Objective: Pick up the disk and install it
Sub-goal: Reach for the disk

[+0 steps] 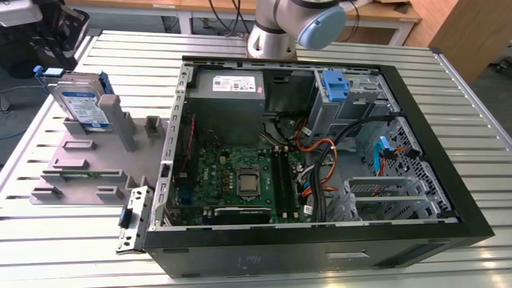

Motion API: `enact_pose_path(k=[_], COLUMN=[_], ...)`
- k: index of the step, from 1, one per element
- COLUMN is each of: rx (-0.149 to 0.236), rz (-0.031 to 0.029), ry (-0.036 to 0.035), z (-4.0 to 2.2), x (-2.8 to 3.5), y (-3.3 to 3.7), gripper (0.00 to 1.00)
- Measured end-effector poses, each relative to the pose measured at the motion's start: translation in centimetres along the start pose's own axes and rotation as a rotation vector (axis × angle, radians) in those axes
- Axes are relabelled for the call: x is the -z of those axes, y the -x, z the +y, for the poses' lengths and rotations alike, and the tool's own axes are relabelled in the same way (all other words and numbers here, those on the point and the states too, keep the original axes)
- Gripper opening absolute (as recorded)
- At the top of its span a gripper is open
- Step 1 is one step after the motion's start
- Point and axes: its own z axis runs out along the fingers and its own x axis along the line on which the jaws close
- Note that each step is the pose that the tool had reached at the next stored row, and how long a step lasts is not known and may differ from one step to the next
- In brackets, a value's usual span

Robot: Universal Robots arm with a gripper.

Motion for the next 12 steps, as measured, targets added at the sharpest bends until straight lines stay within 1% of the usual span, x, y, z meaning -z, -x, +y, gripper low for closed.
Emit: enact_pose_path(k=[4,9,12], rx=[0.0,0.0,-0.001], rz=[-0.0002,-0.0001,-0.0002], ry=[0.0001,0.0,0.0001], z=[0.38,0.8,1.23], x=[-0.31,-0.88,-1.17], y=[-0.59,-0.96,-1.28], gripper=[0.11,0.11,0.11])
